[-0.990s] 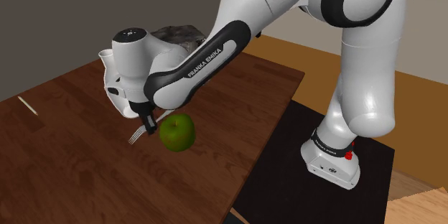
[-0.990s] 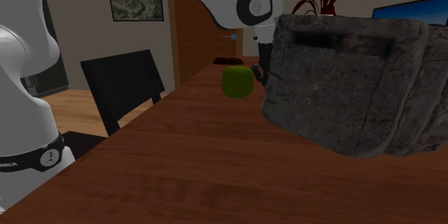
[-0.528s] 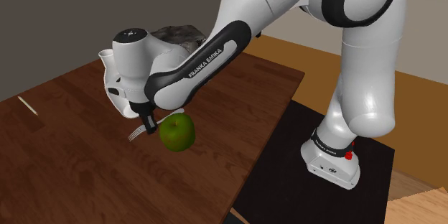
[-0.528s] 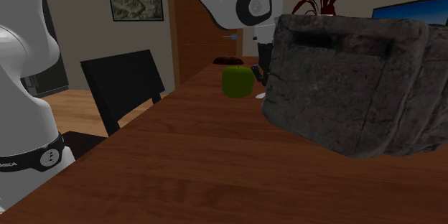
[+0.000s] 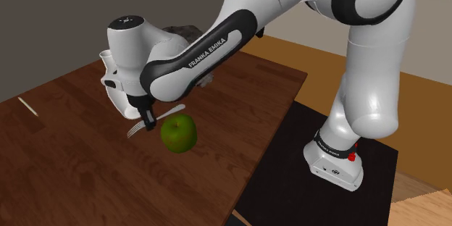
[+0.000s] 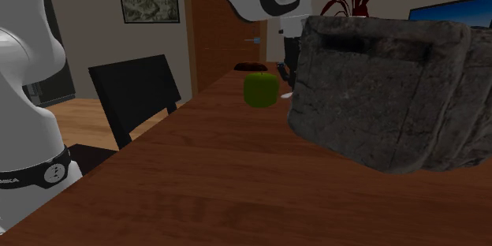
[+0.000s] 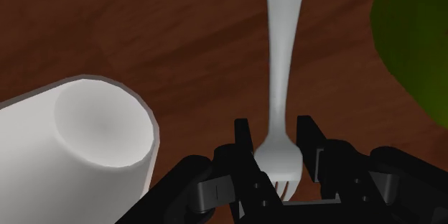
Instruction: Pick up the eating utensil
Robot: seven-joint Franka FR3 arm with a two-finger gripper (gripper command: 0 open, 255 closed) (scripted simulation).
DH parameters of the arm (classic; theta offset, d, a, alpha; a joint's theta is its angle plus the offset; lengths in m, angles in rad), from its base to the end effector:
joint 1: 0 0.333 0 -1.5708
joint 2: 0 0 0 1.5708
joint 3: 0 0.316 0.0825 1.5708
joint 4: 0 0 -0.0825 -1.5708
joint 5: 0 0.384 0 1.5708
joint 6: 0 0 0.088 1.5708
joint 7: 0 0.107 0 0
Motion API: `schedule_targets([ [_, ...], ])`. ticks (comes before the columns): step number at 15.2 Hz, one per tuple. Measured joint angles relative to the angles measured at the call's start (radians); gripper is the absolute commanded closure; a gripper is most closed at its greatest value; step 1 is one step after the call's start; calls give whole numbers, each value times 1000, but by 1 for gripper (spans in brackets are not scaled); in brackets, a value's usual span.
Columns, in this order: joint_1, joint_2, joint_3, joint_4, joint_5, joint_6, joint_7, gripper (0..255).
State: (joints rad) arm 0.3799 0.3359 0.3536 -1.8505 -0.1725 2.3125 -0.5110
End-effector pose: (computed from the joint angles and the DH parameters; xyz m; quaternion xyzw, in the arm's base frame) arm 0.4906 0.4166 0.3668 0.7862 0.6133 0.0760 0.0029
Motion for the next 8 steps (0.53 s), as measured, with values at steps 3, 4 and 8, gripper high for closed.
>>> schedule_targets([
  [3,-5,-23,5,13,13,-34,-10,255],
  [4,-5,-29,6,19,16,-46,-11,255],
  [8,-7,-49,11,47,28,-93,-18,255],
])
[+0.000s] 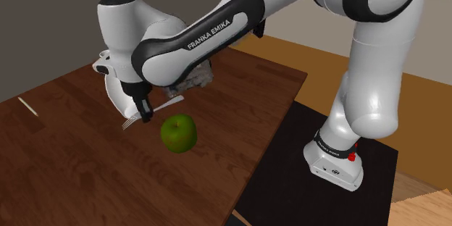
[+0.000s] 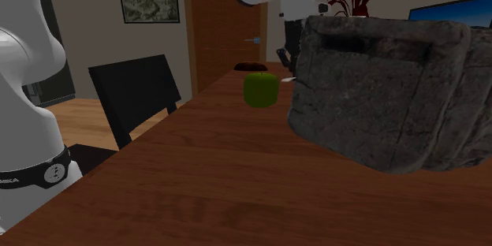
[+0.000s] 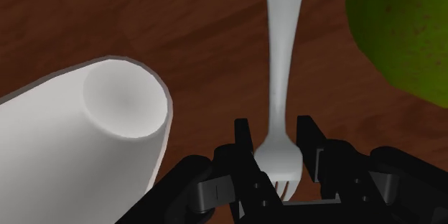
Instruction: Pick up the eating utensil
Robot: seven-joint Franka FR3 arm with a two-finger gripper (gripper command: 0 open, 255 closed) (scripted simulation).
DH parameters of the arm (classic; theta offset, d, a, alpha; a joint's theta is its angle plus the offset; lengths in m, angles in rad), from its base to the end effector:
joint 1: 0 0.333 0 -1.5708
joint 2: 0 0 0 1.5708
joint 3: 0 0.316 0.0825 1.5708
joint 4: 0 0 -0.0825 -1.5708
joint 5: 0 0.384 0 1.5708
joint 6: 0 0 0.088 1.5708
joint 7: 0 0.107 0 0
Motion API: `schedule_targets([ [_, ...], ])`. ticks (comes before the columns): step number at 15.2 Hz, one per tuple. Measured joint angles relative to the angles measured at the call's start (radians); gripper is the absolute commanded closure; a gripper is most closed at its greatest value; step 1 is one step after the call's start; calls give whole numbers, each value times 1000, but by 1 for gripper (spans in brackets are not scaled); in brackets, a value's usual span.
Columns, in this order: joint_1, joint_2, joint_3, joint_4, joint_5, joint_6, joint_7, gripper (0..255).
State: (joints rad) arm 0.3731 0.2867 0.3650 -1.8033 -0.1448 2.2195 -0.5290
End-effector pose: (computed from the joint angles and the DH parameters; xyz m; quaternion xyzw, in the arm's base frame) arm 0.4896 0.4166 0.4101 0.7862 0.6132 0.0760 0.0030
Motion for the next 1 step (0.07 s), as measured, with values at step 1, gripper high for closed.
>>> schedule_targets([
  [1,0,-1,0,5,1,-6,-1,255],
])
